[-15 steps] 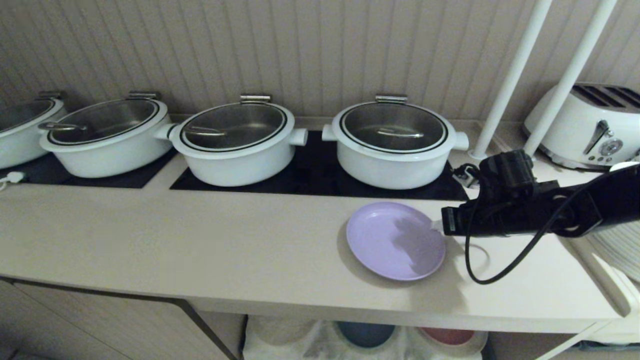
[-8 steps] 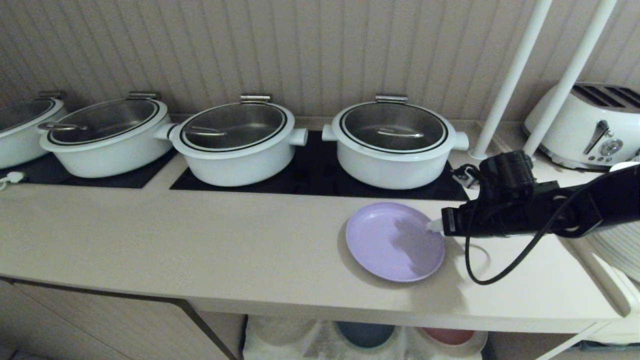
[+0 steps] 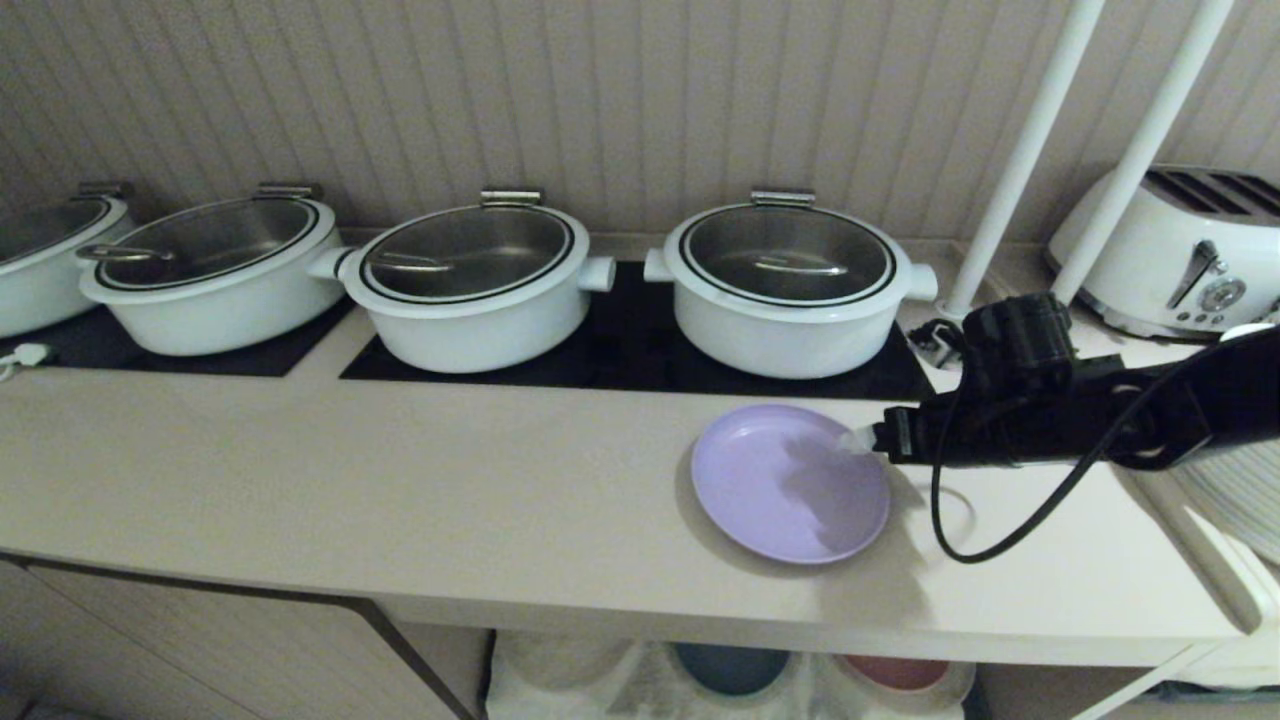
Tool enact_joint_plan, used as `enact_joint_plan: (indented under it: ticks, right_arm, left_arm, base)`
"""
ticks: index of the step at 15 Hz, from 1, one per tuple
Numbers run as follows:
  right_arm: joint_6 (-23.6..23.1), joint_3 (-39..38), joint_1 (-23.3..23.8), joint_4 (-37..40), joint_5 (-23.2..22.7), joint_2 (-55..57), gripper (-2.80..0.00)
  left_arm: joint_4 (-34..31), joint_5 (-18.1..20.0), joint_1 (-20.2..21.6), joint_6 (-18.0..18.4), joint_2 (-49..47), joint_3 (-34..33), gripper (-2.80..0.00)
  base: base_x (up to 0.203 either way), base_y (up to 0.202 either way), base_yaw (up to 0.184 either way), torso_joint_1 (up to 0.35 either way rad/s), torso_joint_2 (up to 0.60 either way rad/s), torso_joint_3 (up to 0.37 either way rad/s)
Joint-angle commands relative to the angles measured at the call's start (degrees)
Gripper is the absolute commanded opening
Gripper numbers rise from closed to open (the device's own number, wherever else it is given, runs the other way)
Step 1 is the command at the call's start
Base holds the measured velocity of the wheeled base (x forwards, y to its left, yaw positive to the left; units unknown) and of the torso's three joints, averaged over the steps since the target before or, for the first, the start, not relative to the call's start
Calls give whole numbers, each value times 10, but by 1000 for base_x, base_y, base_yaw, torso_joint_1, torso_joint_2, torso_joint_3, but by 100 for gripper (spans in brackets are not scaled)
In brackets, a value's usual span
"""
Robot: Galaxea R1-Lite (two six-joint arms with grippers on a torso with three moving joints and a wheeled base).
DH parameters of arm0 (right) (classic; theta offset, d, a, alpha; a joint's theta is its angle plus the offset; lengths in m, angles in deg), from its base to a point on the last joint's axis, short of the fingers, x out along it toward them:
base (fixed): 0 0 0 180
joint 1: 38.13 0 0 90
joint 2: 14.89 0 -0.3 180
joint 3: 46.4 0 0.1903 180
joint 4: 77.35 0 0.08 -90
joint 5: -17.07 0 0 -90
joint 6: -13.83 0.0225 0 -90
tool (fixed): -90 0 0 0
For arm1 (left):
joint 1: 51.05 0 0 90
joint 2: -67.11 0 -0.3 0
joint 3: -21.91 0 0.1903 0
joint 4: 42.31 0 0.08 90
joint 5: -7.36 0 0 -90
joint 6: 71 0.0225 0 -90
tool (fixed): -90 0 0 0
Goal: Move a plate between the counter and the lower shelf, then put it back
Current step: Put the plate
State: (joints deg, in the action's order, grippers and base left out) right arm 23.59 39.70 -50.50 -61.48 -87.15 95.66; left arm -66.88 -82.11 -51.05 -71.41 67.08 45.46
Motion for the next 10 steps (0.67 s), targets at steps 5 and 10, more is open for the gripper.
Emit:
enact_joint_plan:
  ticks: [5,10]
  right_arm:
    - [0,-14,0,3,-1,-51,0]
    - [0,-79,0,0,-1,-117,-280]
  left_arm:
    - [0,0,0,0,0,0,-280]
    - [0,0,0,0,0,0,-280]
  base:
    - [0,0,0,0,0,0]
    - [0,0,0,0,0,0]
